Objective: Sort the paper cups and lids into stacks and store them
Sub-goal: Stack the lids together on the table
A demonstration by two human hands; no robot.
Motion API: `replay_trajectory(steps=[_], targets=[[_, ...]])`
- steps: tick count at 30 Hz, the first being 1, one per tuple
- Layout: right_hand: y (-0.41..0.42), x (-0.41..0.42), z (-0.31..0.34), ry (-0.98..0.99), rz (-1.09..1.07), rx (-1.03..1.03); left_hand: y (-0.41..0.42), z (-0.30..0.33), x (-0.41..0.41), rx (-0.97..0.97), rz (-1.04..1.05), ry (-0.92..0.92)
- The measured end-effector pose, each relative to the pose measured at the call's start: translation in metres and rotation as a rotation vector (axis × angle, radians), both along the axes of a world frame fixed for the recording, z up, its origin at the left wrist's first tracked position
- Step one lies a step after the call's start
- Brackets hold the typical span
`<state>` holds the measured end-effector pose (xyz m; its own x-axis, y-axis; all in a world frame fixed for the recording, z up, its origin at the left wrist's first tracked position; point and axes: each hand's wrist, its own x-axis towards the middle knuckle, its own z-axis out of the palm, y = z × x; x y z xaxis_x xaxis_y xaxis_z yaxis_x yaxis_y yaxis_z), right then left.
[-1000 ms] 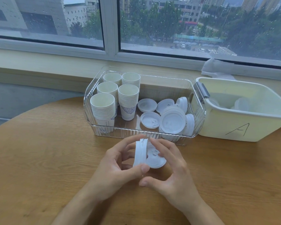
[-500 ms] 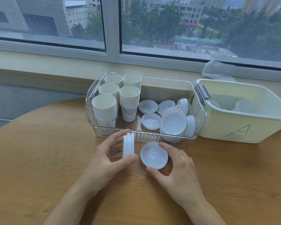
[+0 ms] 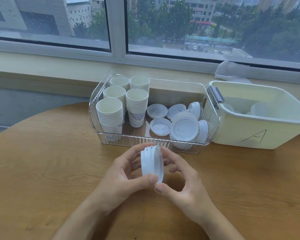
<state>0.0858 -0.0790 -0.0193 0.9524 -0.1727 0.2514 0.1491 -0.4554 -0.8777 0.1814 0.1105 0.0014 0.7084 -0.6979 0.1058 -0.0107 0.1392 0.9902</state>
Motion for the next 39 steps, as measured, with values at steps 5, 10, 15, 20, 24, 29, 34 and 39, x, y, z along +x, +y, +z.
replay_trajectory(steps=[5,10,15,20,24,29,34,39], targets=[[-0.0023,0.0011,-0.0010,-0.011,0.033,0.030,0.0025,-0.0015,0.0017,0.068,-0.032,-0.051],[-0.0050,0.0011,0.0029,0.105,0.142,0.275,0.0047,-0.0005,0.0031,0.090,-0.057,-0.116],[-0.0039,0.0017,0.0068,0.116,0.136,0.366,0.0039,0.0013,0.0007,0.136,-0.041,-0.216],[-0.0050,0.0031,0.0020,0.087,0.106,0.402,0.0014,0.0042,-0.0016,0.134,-0.044,-0.219],[-0.0056,0.0034,0.0016,0.080,0.127,0.433,0.0005,0.0028,-0.0009,0.110,-0.072,-0.155],[-0.0076,0.0040,0.0040,0.074,0.178,0.504,0.0025,0.0012,0.0003,0.129,-0.085,-0.136],[-0.0057,0.0050,0.0043,0.076,0.174,0.580,0.0026,0.0046,-0.0027,0.179,-0.014,-0.185],[-0.0022,0.0061,0.0037,0.075,0.135,0.625,0.0002,0.0008,-0.0065,0.208,0.006,-0.293]])
